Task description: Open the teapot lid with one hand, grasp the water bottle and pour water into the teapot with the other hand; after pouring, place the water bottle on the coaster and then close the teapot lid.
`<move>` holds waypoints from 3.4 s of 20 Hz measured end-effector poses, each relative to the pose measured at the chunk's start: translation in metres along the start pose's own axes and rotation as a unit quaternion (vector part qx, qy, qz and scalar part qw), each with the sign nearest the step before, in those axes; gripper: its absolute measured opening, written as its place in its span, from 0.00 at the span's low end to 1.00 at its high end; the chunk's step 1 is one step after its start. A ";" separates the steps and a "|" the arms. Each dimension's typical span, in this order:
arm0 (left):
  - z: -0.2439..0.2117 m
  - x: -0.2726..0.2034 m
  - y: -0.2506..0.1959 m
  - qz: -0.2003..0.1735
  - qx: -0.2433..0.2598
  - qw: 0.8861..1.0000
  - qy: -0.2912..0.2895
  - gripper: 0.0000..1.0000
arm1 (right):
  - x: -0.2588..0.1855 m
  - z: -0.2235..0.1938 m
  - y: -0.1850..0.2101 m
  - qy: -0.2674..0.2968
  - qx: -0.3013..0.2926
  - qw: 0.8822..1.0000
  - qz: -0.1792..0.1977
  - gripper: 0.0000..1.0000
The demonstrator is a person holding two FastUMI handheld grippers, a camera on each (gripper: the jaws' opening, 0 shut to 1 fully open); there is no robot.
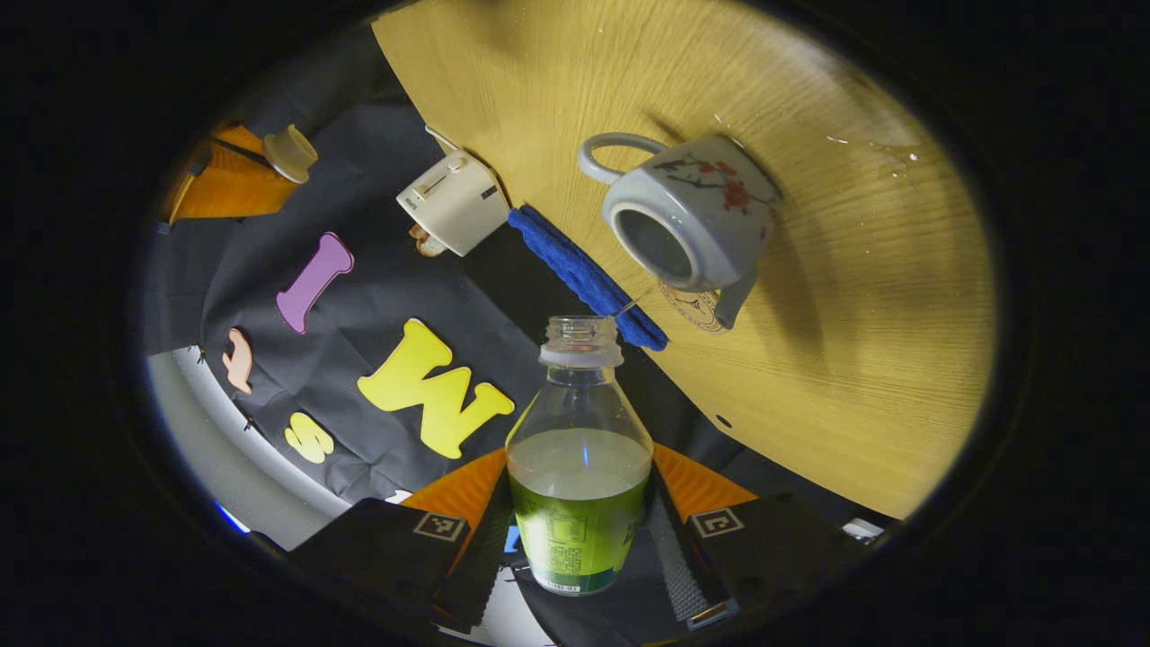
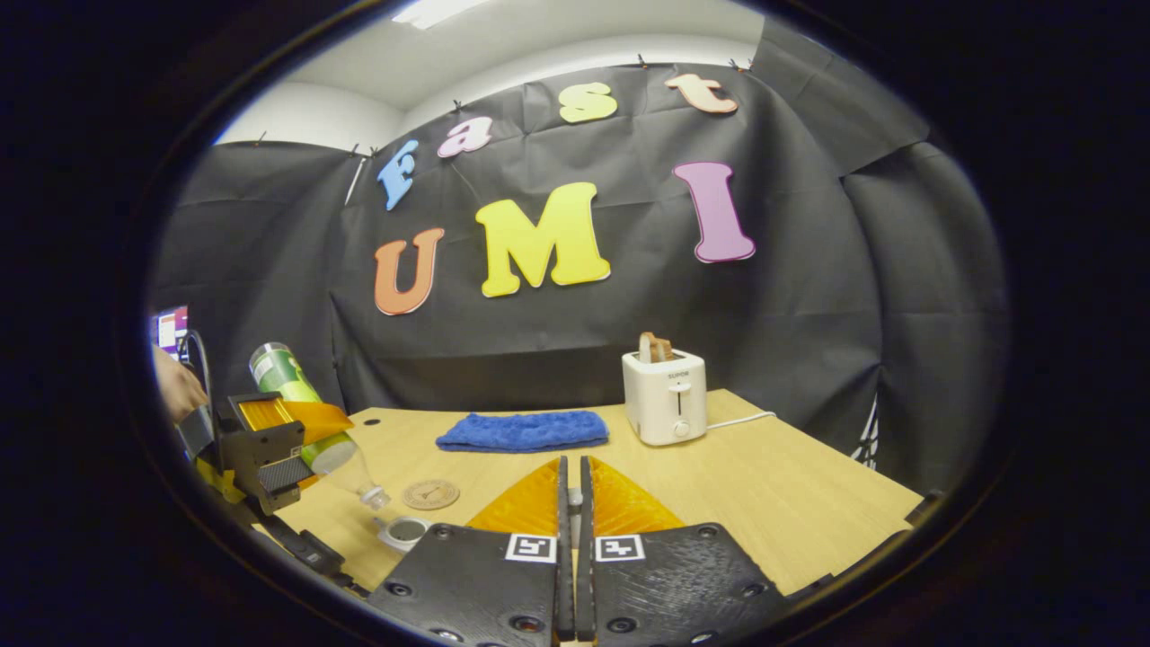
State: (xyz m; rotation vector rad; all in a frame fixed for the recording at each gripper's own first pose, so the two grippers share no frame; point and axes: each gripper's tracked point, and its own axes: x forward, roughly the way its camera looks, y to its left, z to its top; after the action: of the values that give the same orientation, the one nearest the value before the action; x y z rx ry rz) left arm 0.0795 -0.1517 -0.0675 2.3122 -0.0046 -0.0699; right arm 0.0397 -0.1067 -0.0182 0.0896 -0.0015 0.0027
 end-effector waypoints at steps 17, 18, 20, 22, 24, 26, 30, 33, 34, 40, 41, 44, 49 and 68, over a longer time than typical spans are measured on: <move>0.014 0.005 -0.046 -0.020 -0.196 0.980 -0.027 0.72 | 0.004 -0.005 -0.005 0.004 -0.009 1.000 -0.012 0.01; 0.016 0.004 -0.050 -0.024 -0.227 0.973 -0.029 0.75 | 0.003 -0.004 -0.005 0.003 -0.008 1.000 -0.012 0.01; 0.012 0.005 -0.059 -0.023 -0.304 0.952 -0.028 0.75 | 0.003 -0.003 -0.005 0.000 -0.009 1.000 -0.014 0.01; 0.010 0.005 -0.069 -0.029 -0.394 0.918 -0.025 0.75 | 0.004 -0.006 -0.001 0.004 -0.005 1.000 -0.007 0.01; 0.005 0.005 -0.076 -0.035 -0.502 0.864 -0.017 0.75 | 0.007 -0.011 0.004 0.010 0.000 1.000 0.000 0.01; 0.005 0.003 -0.081 -0.056 -0.601 0.797 -0.014 0.75 | 0.011 -0.018 0.010 0.017 -0.003 1.000 0.005 0.01; -0.008 -0.017 -0.061 -0.033 -0.724 0.688 -0.033 0.76 | 0.013 -0.025 0.033 0.028 -0.009 0.999 0.019 0.01; -0.027 -0.023 -0.061 -0.012 -0.784 0.620 -0.027 0.76 | 0.017 -0.031 0.058 0.035 -0.031 0.998 0.042 0.01; -0.032 -0.024 -0.061 -0.012 -0.805 0.593 -0.028 0.76 | 0.018 -0.033 0.070 0.039 -0.035 0.997 0.055 0.00; -0.081 -0.043 -0.062 0.027 -0.857 0.513 -0.028 0.76 | 0.029 -0.055 0.138 0.062 -0.026 0.988 0.142 0.01; -0.084 -0.043 -0.061 0.028 -0.861 0.507 -0.033 0.76 | 0.032 -0.059 0.144 0.065 -0.022 0.987 0.142 0.01; -0.099 -0.047 -0.068 0.030 -0.865 0.499 -0.031 0.76 | 0.036 -0.066 0.158 0.069 -0.026 0.987 0.145 0.01; -0.102 -0.047 -0.077 0.012 -0.878 0.478 -0.031 0.76 | 0.037 -0.069 0.167 0.062 -0.031 0.988 0.141 0.01; 0.001 0.076 -0.024 -0.058 -0.911 0.330 -0.239 0.78 | 0.029 -0.069 0.166 0.043 -0.035 0.987 0.148 0.01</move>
State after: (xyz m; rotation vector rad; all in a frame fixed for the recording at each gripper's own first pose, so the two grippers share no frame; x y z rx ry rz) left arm 0.1553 -0.1384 -0.0897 -0.1441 -0.0379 -0.5105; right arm 0.0682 0.0649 -0.0725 0.0190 0.0716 0.3039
